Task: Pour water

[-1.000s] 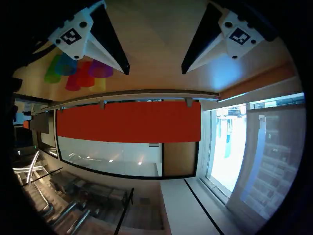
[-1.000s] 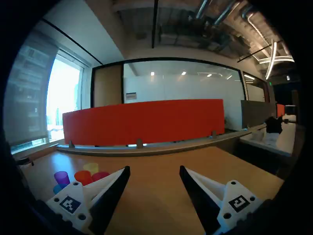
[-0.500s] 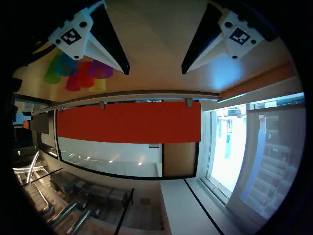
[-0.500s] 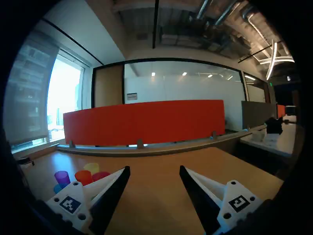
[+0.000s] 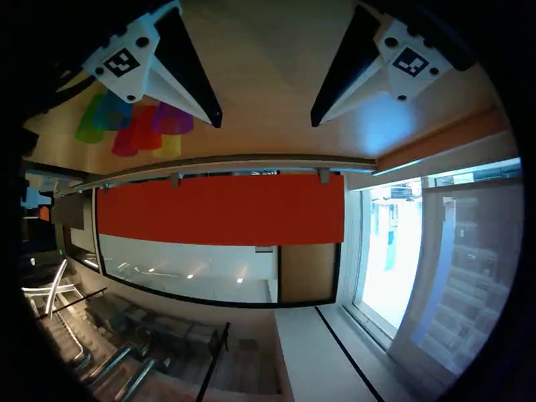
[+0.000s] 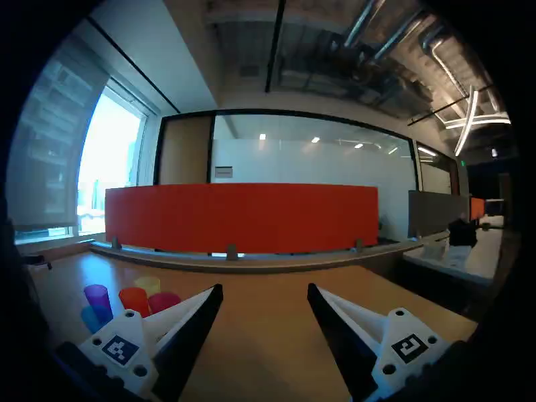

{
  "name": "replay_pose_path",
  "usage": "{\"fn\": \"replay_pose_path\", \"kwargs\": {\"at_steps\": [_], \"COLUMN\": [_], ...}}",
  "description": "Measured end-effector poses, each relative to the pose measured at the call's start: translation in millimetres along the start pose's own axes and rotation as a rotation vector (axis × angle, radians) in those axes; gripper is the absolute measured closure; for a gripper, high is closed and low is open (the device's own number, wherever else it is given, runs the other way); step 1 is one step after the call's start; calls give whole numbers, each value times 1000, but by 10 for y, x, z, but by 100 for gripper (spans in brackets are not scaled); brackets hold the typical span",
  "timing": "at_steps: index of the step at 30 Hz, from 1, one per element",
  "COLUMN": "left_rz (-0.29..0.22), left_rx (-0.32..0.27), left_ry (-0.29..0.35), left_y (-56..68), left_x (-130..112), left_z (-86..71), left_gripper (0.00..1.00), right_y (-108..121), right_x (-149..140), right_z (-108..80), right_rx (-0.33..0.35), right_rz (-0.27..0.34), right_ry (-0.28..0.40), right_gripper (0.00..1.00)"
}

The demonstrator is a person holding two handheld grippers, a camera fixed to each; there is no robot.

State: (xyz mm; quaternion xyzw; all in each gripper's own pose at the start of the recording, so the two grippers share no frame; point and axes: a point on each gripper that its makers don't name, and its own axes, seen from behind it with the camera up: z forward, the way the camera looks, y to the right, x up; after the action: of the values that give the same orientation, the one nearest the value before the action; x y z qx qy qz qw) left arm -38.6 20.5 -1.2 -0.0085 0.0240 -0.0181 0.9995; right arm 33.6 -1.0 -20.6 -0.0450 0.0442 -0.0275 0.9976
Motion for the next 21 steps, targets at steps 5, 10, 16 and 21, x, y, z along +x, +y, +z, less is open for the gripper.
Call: {"fn": "replay_pose_path", "kwargs": {"at_steps": [5, 10, 16, 21], "left_rz": [0, 0, 0, 0], "left_rx": [0, 0, 0, 0], "left_ry": [0, 0, 0, 0], "left_y": [0, -2, -2, -2], "left_x": [0, 1, 2, 1], "left_z": [2, 1, 1, 2], "left_gripper": [2, 1, 1, 1], "right_y": [-23, -107, -144, -127], "right_x": [-134, -271, -359, -433], "right_z": [3, 19, 43, 80], "right_rx": [0, 20, 33, 33], "right_rz": [-31, -23, 5, 32], "right_ry": [8, 6, 6, -2], "right_gripper": [2, 1, 0, 0]}}
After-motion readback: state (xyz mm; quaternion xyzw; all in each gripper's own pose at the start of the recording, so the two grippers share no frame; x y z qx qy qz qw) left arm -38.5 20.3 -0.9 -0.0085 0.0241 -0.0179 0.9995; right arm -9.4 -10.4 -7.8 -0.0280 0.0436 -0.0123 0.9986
